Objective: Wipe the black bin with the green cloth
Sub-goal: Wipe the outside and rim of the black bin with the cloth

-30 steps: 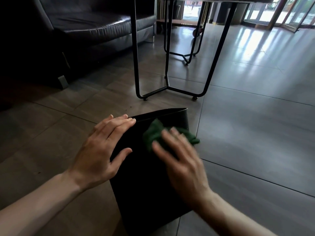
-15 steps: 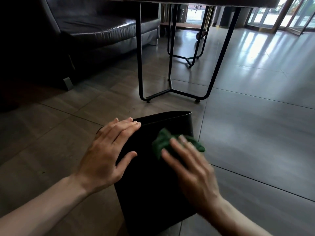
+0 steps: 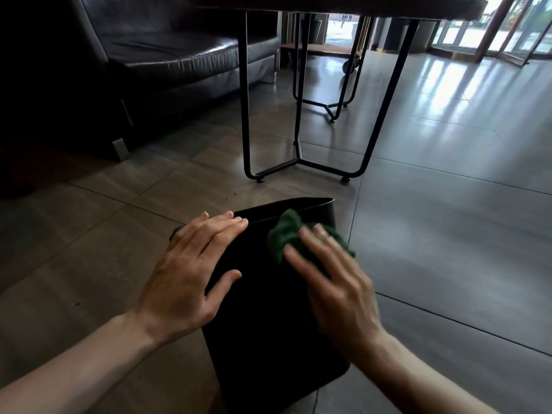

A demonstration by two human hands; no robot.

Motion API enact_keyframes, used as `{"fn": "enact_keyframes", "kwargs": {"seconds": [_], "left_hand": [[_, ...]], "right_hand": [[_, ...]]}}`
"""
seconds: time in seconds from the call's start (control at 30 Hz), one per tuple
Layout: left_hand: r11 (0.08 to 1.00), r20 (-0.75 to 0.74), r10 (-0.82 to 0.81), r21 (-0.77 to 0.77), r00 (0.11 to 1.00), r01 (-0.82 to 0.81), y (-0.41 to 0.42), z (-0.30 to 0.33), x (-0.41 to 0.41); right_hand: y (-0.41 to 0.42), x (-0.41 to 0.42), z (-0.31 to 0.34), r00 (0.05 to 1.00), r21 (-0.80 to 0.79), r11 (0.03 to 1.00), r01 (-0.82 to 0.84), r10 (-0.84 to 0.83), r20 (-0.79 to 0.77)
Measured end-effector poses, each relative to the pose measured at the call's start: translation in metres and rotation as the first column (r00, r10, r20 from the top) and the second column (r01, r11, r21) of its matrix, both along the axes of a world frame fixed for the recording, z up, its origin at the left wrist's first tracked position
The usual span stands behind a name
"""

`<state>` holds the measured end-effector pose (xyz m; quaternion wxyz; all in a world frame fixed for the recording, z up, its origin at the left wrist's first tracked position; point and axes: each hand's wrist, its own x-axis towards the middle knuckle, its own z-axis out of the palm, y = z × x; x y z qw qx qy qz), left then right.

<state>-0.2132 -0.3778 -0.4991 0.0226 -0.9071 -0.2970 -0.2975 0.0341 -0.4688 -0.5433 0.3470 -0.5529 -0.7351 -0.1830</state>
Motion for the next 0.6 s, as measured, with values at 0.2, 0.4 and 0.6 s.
{"fn": "enact_keyframes", "kwargs": {"seconds": [0.2, 0.4, 0.6], "left_hand": [[1.000, 0.004, -0.008, 0.015, 1.000, 0.008, 0.000, -0.002, 0.000], [1.000, -0.002, 0.000, 0.000, 1.000, 0.000, 0.002, -0.001, -0.001], [1.000, 0.002, 0.005, 0.001, 1.000, -0.005, 0.003, -0.002, 0.000]], "right_hand": [[-0.022, -0.005, -0.018, 0.942, -0.067, 0.975, -0.213, 0.223, 0.251], [0.008, 0.015, 0.012, 0.954, -0.073, 0.983, 0.171, -0.184, -0.237], [-0.029, -0.017, -0.026, 0.950, -0.086, 0.977, -0.193, 0.208, 0.234]]}}
